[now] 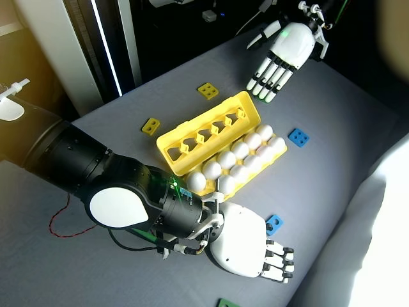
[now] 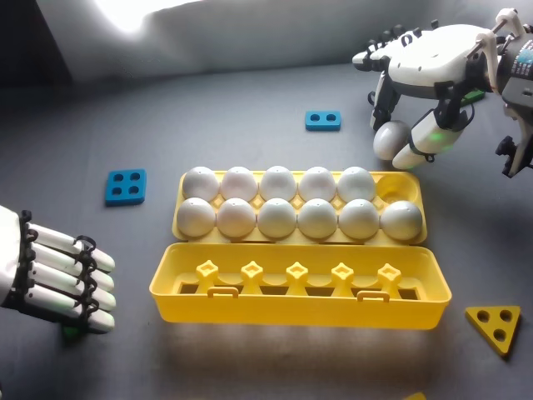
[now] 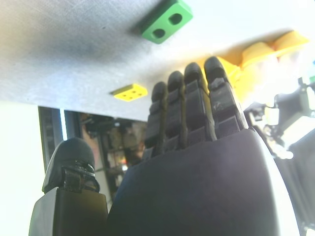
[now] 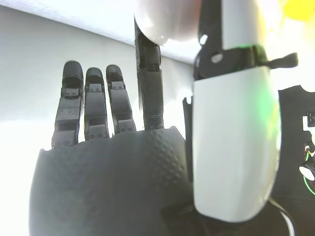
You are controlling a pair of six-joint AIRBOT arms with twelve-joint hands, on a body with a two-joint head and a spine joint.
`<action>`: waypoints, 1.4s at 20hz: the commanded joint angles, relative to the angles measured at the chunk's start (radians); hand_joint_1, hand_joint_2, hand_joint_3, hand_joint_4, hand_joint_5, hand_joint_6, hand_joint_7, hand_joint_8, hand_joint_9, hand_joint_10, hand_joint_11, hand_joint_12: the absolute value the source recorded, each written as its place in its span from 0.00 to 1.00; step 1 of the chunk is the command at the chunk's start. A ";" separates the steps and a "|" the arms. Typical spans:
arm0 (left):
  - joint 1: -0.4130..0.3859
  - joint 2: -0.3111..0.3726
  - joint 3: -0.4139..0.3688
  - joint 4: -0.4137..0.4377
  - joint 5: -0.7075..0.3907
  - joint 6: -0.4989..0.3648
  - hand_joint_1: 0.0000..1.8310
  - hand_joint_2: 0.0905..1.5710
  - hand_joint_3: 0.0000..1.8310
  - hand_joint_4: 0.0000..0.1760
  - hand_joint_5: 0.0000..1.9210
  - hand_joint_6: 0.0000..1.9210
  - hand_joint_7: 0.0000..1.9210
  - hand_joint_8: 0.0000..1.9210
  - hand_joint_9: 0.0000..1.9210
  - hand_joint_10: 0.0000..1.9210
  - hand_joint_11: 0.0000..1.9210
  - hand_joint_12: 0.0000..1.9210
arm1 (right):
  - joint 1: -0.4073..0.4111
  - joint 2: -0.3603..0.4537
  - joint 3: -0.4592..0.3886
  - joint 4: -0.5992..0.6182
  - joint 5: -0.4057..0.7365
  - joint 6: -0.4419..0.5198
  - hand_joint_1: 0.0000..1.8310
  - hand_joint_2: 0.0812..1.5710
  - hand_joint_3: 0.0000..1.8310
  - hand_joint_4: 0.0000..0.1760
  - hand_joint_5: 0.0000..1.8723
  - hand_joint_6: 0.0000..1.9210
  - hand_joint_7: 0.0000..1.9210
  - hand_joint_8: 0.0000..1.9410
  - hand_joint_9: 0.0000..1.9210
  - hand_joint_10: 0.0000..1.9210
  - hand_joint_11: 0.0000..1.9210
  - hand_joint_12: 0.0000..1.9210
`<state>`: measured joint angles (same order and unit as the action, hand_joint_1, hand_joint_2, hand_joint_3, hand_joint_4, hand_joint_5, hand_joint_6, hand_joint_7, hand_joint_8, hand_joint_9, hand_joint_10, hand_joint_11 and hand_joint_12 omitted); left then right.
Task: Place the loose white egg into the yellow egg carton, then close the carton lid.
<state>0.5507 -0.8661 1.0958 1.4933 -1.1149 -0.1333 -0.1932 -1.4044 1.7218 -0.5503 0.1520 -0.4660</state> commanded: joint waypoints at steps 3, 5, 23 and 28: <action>-0.006 0.012 0.002 -0.057 -0.049 -0.004 0.00 0.76 0.00 0.00 0.07 0.00 0.07 0.00 0.06 0.00 0.00 0.08 | -0.005 0.016 0.000 0.006 0.059 -0.002 0.59 0.63 0.00 0.80 0.61 0.34 0.03 0.00 0.00 0.00 0.00 0.00; -0.006 0.012 0.002 -0.057 -0.049 -0.004 0.00 0.76 0.00 0.00 0.07 0.00 0.07 0.00 0.06 0.00 0.00 0.08 | -0.005 0.016 0.000 0.006 0.059 -0.002 0.59 0.64 0.00 0.80 0.61 0.36 0.03 0.00 0.00 0.00 0.00 0.00; -0.003 0.012 -0.001 -0.057 -0.047 -0.004 0.00 0.76 0.00 0.00 0.08 0.00 0.08 0.00 0.06 0.00 0.00 0.08 | 0.013 0.026 -0.010 0.006 0.059 -0.001 0.64 0.64 0.00 0.00 0.62 0.37 0.09 0.00 0.02 0.00 0.00 0.00; -0.004 0.012 0.000 -0.057 -0.047 -0.004 0.00 0.76 0.00 0.00 0.10 0.00 0.09 0.00 0.08 0.00 0.00 0.13 | 0.035 0.041 -0.019 0.007 0.058 0.009 0.63 0.64 0.00 0.00 0.62 0.37 0.08 0.00 0.02 0.00 0.00 0.00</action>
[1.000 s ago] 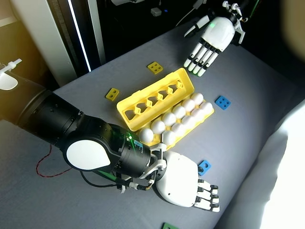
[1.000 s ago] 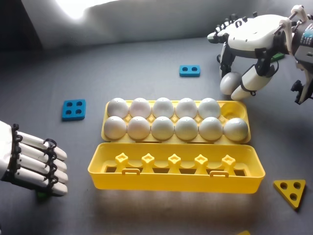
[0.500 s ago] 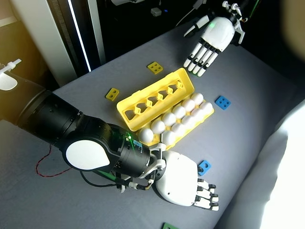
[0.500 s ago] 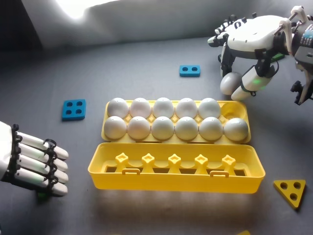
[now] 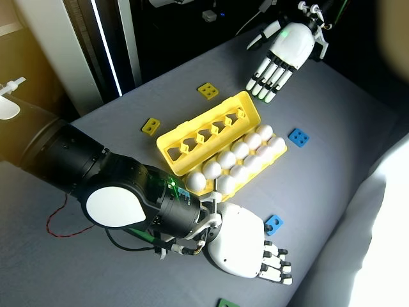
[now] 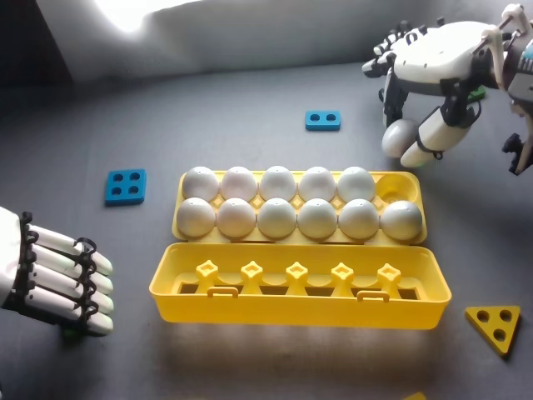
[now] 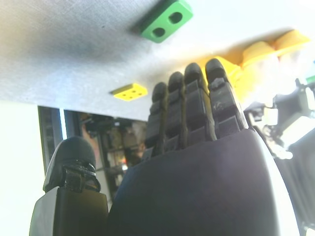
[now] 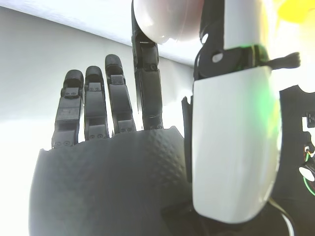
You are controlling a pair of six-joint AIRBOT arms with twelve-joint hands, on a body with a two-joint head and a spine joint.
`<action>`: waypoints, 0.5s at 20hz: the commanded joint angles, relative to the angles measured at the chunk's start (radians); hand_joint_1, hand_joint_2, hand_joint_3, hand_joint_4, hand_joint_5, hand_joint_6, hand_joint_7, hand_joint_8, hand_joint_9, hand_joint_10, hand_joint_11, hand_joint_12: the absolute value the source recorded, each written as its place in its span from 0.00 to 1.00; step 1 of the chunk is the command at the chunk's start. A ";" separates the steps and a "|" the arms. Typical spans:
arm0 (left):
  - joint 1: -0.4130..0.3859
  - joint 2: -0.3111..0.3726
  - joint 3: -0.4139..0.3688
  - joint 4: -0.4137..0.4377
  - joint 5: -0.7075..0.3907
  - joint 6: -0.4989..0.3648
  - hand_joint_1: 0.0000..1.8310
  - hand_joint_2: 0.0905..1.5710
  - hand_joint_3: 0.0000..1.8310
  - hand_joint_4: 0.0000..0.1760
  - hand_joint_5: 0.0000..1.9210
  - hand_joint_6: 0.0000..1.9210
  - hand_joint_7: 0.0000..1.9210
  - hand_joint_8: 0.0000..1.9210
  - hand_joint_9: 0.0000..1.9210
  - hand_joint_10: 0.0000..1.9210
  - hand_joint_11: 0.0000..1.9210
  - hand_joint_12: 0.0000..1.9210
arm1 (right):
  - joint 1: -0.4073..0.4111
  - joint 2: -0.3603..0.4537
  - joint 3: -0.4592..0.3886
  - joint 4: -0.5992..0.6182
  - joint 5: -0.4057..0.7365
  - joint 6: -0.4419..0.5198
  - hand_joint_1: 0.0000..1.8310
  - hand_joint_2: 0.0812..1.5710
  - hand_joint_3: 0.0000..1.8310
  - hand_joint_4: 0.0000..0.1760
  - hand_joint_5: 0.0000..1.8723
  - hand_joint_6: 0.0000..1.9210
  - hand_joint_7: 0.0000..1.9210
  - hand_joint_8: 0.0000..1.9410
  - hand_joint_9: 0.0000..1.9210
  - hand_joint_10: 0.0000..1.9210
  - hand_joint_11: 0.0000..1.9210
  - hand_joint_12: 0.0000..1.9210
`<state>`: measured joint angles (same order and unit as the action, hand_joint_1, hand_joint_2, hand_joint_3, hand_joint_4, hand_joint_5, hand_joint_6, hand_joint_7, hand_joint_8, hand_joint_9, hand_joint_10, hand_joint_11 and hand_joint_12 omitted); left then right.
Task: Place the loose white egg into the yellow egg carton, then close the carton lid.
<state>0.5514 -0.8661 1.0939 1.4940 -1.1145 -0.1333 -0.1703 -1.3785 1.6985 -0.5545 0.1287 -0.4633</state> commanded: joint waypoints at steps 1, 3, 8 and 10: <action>-0.006 0.012 0.002 -0.058 -0.048 -0.004 0.00 0.75 0.00 0.00 0.09 0.00 0.09 0.00 0.07 0.00 0.00 0.12 | 0.018 0.022 -0.001 0.011 0.081 0.014 0.64 0.64 0.00 0.00 0.62 0.36 0.08 0.00 0.02 0.00 0.00 0.00; -0.006 0.012 0.002 -0.058 -0.048 -0.005 0.00 0.76 0.00 0.00 0.08 0.00 0.08 0.00 0.07 0.00 0.00 0.08 | 0.033 0.040 -0.019 0.011 0.078 0.042 0.64 0.64 0.00 0.00 0.62 0.36 0.08 0.00 0.02 0.00 0.00 0.00; -0.007 0.012 0.001 -0.058 -0.048 -0.006 0.00 0.76 0.00 0.00 0.07 0.00 0.07 0.00 0.06 0.00 0.00 0.09 | 0.058 0.149 -0.173 0.011 0.076 0.173 0.64 0.65 0.00 0.00 0.61 0.38 0.08 0.00 0.03 0.00 0.00 0.00; -0.007 0.012 0.001 -0.058 -0.048 -0.007 0.00 0.76 0.00 0.00 0.08 0.00 0.08 0.00 0.06 0.00 0.00 0.09 | 0.059 0.189 -0.238 0.011 0.073 0.223 0.63 0.64 0.00 0.00 0.61 0.38 0.08 0.00 0.03 0.00 0.00 0.00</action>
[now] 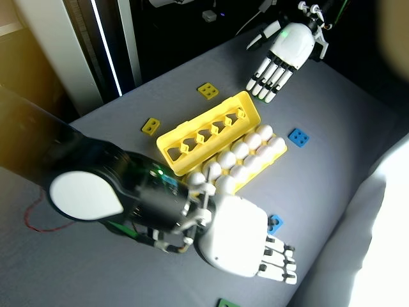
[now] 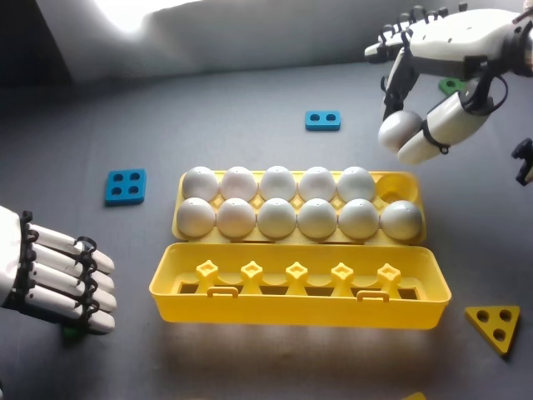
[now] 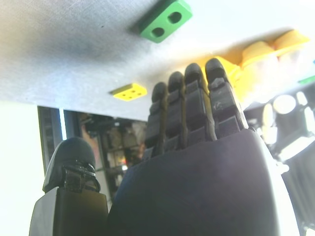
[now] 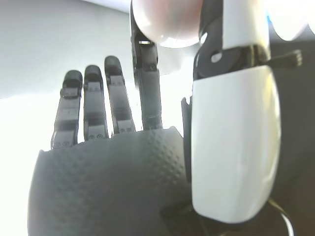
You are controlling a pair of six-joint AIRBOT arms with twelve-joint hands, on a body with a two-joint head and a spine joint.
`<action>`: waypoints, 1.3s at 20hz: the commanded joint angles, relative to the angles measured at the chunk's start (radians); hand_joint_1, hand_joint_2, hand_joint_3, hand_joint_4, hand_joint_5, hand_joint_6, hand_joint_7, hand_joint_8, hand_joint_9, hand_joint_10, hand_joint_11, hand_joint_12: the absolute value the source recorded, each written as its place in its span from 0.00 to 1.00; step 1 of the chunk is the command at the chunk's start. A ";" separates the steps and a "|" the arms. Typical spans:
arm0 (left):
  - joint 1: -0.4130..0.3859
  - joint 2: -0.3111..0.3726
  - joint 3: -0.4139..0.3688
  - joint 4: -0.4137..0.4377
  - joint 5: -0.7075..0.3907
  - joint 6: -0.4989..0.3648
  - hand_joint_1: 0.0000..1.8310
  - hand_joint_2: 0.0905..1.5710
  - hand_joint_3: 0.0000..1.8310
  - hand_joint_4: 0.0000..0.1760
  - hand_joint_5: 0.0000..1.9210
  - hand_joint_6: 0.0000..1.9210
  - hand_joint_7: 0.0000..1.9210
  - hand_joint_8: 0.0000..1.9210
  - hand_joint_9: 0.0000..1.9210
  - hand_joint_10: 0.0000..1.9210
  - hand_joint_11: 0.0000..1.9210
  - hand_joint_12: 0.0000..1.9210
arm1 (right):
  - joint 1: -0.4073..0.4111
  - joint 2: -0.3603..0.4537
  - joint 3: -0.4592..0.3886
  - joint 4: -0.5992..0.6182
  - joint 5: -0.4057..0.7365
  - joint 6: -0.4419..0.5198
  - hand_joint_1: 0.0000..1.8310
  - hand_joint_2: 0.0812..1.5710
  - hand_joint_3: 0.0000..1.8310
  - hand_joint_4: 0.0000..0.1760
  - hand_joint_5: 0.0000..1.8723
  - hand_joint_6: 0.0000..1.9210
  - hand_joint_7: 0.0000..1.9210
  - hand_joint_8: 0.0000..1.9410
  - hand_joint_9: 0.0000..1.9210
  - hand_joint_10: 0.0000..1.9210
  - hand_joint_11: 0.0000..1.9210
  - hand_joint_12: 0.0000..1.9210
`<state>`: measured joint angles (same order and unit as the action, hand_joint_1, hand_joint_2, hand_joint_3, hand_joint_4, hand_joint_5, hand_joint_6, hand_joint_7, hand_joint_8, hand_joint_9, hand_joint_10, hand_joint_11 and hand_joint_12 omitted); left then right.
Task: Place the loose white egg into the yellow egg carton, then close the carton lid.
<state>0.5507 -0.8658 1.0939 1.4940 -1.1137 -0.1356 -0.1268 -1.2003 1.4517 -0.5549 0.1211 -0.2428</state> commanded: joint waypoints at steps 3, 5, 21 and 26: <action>-0.007 0.012 0.001 -0.058 -0.048 -0.006 0.00 0.75 0.00 0.00 0.08 0.00 0.08 0.00 0.07 0.00 0.00 0.09 | 0.015 0.038 -0.037 0.012 0.060 0.064 0.63 0.65 0.00 0.00 0.61 0.38 0.08 0.00 0.03 0.00 0.00 0.00; -0.007 0.012 0.001 -0.058 -0.047 -0.006 0.00 0.76 0.00 0.00 0.09 0.00 0.09 0.00 0.07 0.00 0.00 0.11 | 0.010 0.044 -0.050 0.012 0.031 0.100 0.63 0.65 0.00 0.00 0.61 0.38 0.08 0.00 0.04 0.01 0.00 0.00; -0.008 0.019 -0.015 -0.058 -0.042 -0.006 0.00 0.76 0.00 0.00 0.10 0.00 0.10 0.00 0.08 0.00 0.00 0.15 | -0.045 0.064 -0.120 0.012 0.003 0.106 0.62 0.65 0.00 0.00 0.61 0.38 0.09 0.00 0.05 0.00 0.01 0.02; -0.021 0.016 -0.007 -0.058 -0.039 -0.007 0.00 0.76 0.00 0.00 0.10 0.00 0.10 0.00 0.08 0.00 0.00 0.13 | -0.046 0.063 -0.120 0.011 0.010 0.105 0.63 0.65 0.00 0.00 0.61 0.38 0.09 0.00 0.04 0.00 0.00 0.01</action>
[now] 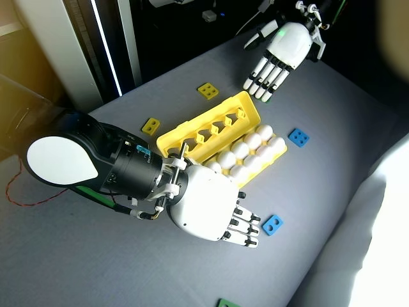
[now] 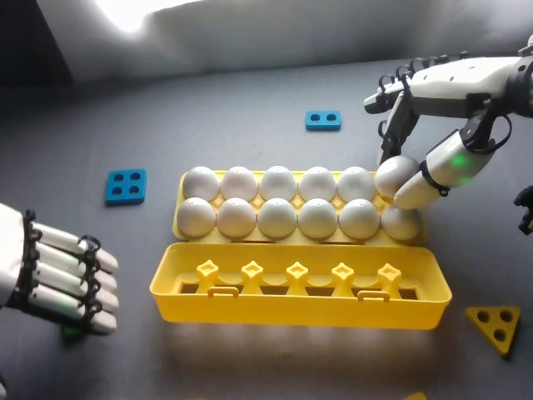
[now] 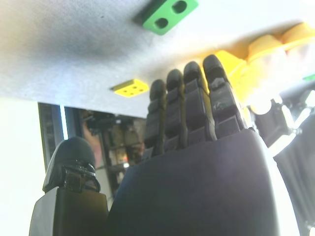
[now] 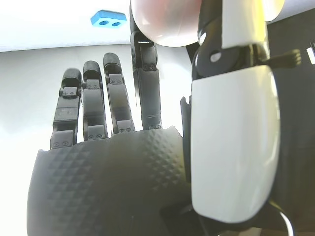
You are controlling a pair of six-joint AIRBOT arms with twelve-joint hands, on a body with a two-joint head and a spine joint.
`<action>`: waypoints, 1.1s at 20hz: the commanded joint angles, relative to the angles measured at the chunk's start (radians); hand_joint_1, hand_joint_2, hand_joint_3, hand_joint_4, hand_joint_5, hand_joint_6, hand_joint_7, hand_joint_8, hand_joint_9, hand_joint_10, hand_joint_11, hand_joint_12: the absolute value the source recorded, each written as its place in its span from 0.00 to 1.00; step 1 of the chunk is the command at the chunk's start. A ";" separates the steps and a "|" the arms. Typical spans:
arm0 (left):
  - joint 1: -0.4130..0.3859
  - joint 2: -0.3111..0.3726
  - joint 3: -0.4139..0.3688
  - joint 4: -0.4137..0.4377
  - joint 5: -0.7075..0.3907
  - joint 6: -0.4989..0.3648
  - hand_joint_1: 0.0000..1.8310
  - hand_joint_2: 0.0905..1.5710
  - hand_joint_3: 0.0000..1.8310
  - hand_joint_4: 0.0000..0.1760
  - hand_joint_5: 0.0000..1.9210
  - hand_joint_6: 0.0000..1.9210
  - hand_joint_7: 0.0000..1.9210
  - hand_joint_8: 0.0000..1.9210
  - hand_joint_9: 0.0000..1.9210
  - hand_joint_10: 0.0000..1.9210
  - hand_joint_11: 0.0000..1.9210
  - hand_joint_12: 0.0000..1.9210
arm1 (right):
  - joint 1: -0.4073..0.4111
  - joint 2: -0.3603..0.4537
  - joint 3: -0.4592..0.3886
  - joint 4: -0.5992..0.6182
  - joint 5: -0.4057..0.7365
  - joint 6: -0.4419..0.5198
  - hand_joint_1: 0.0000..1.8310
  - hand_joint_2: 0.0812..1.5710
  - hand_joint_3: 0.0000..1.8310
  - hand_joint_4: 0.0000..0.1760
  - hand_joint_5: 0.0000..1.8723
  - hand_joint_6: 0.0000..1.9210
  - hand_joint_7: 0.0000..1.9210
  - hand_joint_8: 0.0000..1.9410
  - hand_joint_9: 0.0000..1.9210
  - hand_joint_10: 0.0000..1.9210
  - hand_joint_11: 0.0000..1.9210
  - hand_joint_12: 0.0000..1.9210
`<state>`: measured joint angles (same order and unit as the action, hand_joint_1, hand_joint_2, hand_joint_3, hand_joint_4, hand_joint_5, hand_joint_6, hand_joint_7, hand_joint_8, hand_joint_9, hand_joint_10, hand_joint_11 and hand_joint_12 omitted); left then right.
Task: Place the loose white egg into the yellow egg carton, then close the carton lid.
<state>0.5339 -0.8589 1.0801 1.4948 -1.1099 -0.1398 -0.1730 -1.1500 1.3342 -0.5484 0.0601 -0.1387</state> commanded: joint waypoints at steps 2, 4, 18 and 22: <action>-0.012 0.009 0.011 -0.059 -0.042 -0.009 0.00 0.76 0.00 0.00 0.10 0.00 0.10 0.00 0.08 0.00 0.00 0.15 | 0.000 0.013 -0.002 0.005 0.075 0.000 0.63 0.65 0.00 0.00 0.60 0.39 0.09 0.00 0.04 0.00 0.00 0.00; -0.005 0.009 0.008 -0.059 -0.048 -0.008 0.00 0.76 0.00 0.00 0.10 0.00 0.09 0.00 0.08 0.00 0.00 0.14 | 0.000 0.013 -0.002 0.005 0.075 0.000 0.62 0.65 0.00 0.00 0.61 0.39 0.10 0.00 0.04 0.00 0.00 0.00; -0.003 0.011 -0.005 -0.059 -0.047 -0.004 0.00 0.76 0.00 0.00 0.11 0.00 0.11 0.00 0.08 0.00 0.00 0.13 | -0.002 0.012 -0.003 0.005 0.080 0.000 0.34 0.49 0.00 1.00 0.20 0.00 0.00 0.00 0.00 0.00 0.00 0.00; -0.003 0.010 -0.005 -0.059 -0.047 -0.001 0.00 0.76 0.00 0.00 0.11 0.00 0.11 0.00 0.08 0.00 0.00 0.14 | -0.002 0.013 -0.003 0.005 0.082 -0.008 0.26 0.50 0.00 0.76 0.09 0.00 0.00 0.00 0.00 0.00 0.00 0.00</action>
<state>0.5308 -0.8608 1.0706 1.4963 -1.1088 -0.1387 -0.1795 -1.1503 1.3323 -0.5526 0.0597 -0.1562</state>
